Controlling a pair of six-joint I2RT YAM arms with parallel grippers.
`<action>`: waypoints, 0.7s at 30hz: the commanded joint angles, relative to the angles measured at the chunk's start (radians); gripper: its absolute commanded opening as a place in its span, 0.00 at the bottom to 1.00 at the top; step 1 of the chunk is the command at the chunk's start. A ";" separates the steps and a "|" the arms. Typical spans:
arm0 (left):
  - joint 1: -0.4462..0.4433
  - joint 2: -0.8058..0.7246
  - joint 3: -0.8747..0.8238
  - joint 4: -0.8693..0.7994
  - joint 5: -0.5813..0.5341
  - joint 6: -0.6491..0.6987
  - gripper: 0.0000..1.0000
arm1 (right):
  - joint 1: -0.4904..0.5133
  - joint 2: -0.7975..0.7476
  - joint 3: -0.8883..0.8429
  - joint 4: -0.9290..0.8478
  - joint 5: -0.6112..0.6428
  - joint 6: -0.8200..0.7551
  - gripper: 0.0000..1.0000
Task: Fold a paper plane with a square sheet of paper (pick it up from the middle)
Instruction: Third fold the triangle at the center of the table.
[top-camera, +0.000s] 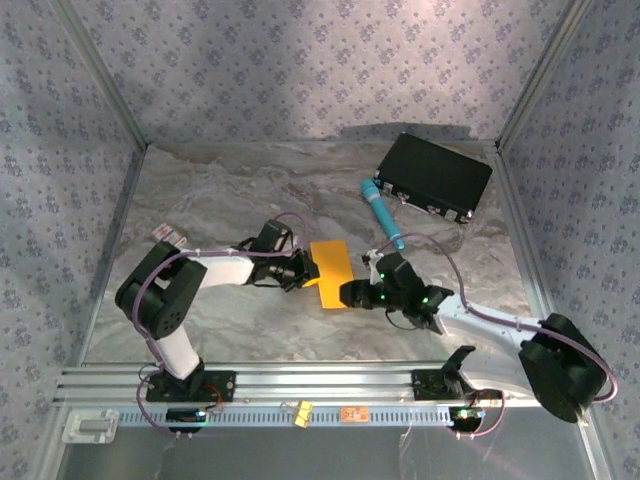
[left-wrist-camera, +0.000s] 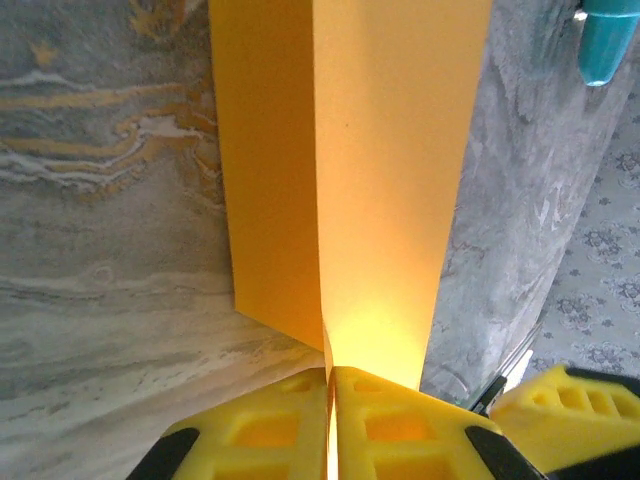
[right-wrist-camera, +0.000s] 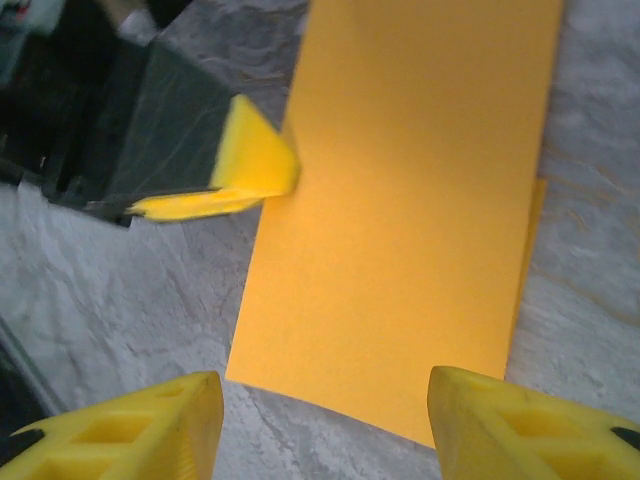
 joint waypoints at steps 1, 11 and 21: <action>0.009 -0.034 0.002 -0.044 0.023 0.019 0.10 | 0.102 -0.028 -0.002 0.026 0.220 -0.239 0.58; 0.020 -0.018 0.064 -0.119 0.046 0.060 0.10 | 0.331 0.132 0.041 0.108 0.458 -0.608 0.59; 0.021 -0.018 0.064 -0.108 0.046 0.053 0.10 | 0.440 0.286 0.074 0.184 0.688 -0.754 0.59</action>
